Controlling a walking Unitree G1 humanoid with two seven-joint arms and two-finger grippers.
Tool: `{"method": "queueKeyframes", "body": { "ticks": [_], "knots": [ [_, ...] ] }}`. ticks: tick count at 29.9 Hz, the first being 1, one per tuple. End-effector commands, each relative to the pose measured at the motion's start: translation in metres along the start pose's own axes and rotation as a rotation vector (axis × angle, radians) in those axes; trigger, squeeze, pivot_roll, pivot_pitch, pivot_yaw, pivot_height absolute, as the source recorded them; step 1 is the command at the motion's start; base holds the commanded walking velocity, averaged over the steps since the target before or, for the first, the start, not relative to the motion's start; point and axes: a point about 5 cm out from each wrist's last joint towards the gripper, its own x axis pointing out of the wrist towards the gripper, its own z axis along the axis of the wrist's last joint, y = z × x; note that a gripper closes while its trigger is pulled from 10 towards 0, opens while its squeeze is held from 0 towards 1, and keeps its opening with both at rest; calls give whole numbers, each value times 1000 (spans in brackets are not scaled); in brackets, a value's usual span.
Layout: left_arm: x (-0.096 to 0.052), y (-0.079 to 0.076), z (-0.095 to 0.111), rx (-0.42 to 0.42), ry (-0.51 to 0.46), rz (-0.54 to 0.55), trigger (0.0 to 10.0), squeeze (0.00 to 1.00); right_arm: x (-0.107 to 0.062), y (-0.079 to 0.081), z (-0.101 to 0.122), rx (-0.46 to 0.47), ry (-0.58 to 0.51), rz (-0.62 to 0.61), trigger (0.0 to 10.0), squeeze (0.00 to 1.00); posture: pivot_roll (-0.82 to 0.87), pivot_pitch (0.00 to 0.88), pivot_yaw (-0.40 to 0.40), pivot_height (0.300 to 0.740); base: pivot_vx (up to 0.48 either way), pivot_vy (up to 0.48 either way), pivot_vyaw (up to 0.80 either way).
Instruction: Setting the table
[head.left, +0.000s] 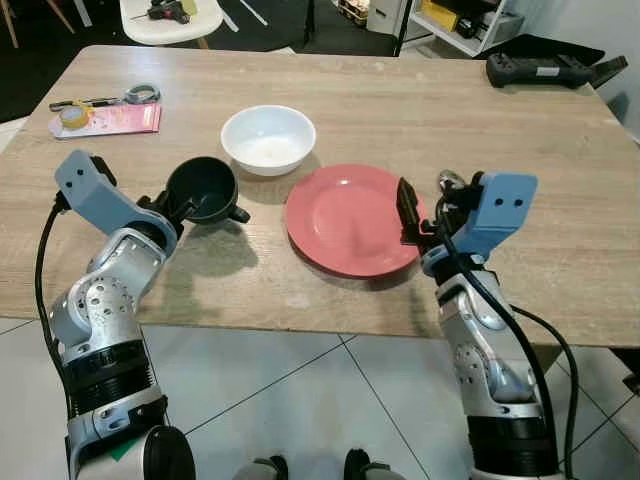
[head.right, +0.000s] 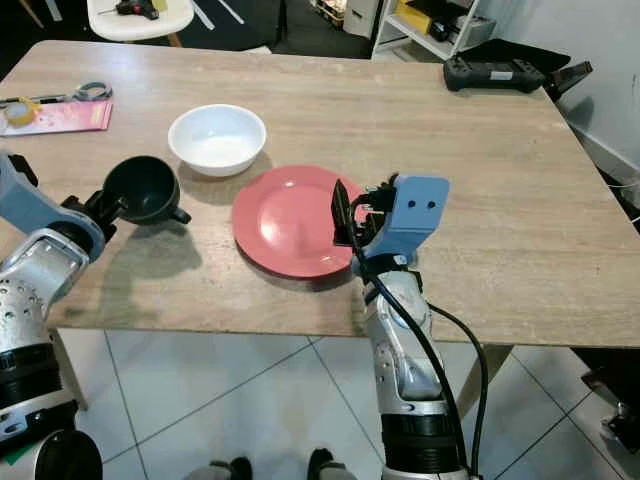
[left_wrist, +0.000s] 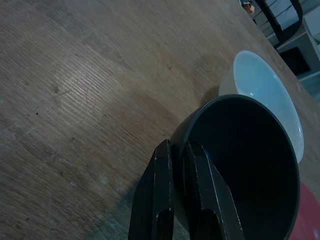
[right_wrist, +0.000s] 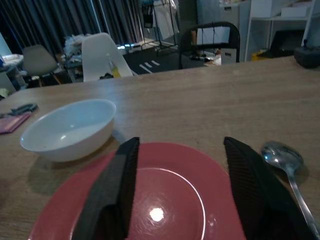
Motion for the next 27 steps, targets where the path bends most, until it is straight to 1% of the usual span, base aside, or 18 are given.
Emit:
{"method": "queueKeyframes", "body": {
  "ticks": [1,2,3,4,5,6,7,11,12,18,19,21,22,23,24,25,26,27],
  "knots": [
    [-2,4,-2,-4,10,16,10000,0,-3,1,2,12,-19,11,0,0,97,177,61,740,0,0,0],
    [-2,4,-2,2,10,17,10000,0,-3,2,2,14,-19,20,0,0,96,177,61,740,0,0,0],
    [-2,2,-1,43,-1,10,10000,0,-3,4,3,17,-20,35,0,0,96,177,61,740,0,0,0],
    [-2,2,-1,43,-1,10,10000,0,-3,4,3,17,-20,35,0,0,96,177,61,740,0,0,0],
    [-3,-3,2,101,-24,-8,10000,0,-4,8,5,22,-31,77,0,0,95,178,59,740,0,0,0],
    [-3,-13,7,190,-63,-42,10000,0,-5,15,8,27,-42,141,0,0,94,178,58,740,0,0,0],
    [-3,-17,9,216,-75,-55,10000,0,-5,18,9,28,-42,161,0,0,94,178,58,740,0,0,0],
    [-2,-32,15,270,-109,-112,10000,0,-8,29,10,5,-50,242,0,0,92,177,57,740,0,0,0],
    [-2,-39,17,311,-130,-142,10000,0,-8,32,9,2,-46,248,0,0,90,177,57,740,0,0,0],
    [-3,-54,15,380,-150,-205,10000,0,-9,36,7,-1,-42,258,0,0,89,176,58,740,0,0,0],
    [-4,-57,14,404,-154,-227,10000,0,-9,36,7,-5,-38,257,4353,0,89,176,60,740,0,0,0],
    [-5,-59,13,419,-157,-241,10000,0,-9,35,7,-8,-35,256,4353,0,89,176,60,740,0,0,0],
    [-6,-61,11,443,-161,-251,10000,0,-9,35,7,-12,-32,255,10000,0,88,177,59,740,0,0,0],
    [-6,-61,11,443,-161,-251,10000,0,-9,35,7,-12,-32,255,10000,0,88,177,59,740,0,0,0],
    [-6,-64,9,505,-181,-264,10000,0,-8,35,7,-15,-31,254,10000,0,88,176,58,740,0,0,0],
    [-6,-64,9,505,-181,-264,10000,0,-8,35,7,-15,-31,254,10000,0,88,176,58,740,0,0,0],
    [-7,-69,6,597,-209,-280,10000,0,-7,35,7,-24,-31,252,10000,0,88,177,58,740,0,0,0],
    [-8,-80,-3,732,-266,-322,10000,0,-5,37,6,-42,-23,244,10000,0,87,176,56,740,0,0,0]
  ]
}}
